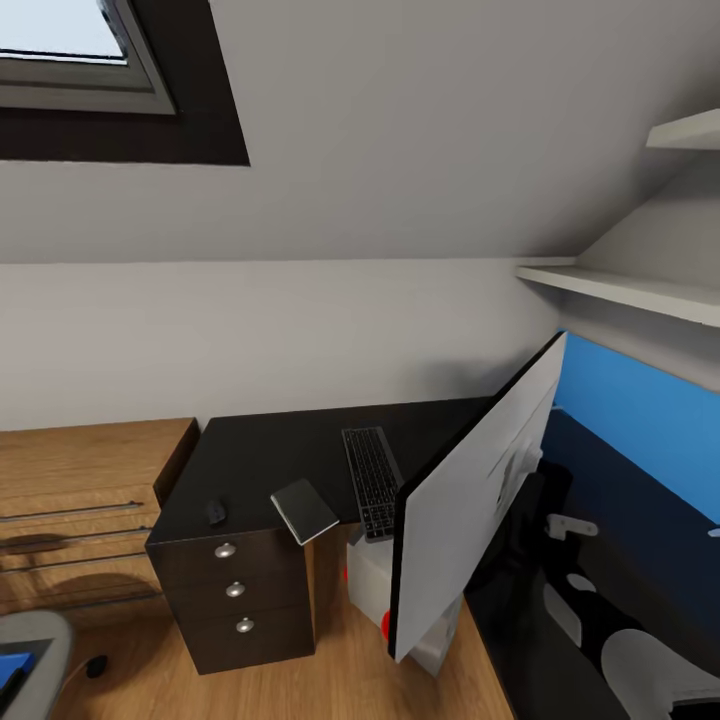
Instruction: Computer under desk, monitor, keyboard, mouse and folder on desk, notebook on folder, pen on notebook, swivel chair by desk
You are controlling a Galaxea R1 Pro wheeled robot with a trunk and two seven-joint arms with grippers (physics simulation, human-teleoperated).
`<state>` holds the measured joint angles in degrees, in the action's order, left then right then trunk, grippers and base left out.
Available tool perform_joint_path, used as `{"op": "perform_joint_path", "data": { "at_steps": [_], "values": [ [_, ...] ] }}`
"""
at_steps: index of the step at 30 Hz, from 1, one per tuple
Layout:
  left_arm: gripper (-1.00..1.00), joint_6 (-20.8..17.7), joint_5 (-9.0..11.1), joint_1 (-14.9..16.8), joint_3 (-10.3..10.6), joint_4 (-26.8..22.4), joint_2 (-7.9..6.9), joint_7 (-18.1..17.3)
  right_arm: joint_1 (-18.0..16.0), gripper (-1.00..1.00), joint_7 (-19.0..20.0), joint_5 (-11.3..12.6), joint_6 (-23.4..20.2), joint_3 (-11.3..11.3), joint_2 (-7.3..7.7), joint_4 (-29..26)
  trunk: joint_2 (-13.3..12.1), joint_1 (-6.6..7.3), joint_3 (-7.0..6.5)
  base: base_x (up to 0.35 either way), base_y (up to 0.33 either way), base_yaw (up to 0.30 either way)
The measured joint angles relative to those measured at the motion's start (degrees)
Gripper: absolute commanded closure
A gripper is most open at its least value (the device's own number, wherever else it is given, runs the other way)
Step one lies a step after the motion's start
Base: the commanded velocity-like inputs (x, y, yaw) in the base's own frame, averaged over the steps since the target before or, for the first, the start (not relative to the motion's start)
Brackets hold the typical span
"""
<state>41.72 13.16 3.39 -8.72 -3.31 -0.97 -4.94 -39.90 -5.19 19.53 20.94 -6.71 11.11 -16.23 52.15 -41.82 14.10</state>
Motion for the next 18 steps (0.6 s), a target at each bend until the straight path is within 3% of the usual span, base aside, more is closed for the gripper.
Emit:
{"op": "perform_joint_path", "data": {
  "at_steps": [5,18],
  "values": [
    [-1.00,0.0,0.0,0.0,0.0,0.0,0.00,0.0,0.0,1.00,0.0,0.1,-0.3,0.0,0.68,-0.3,-2.0,1.10,-0.90,0.000,0.000,0.000],
    [-1.00,0.0,0.0,0.0,0.0,0.0,0.00,0.0,0.0,1.00,0.0,0.1,-1.0,0.1,0.80,-0.4,-7.2,3.96,-3.24,0.000,0.000,0.000]
  ]
}}
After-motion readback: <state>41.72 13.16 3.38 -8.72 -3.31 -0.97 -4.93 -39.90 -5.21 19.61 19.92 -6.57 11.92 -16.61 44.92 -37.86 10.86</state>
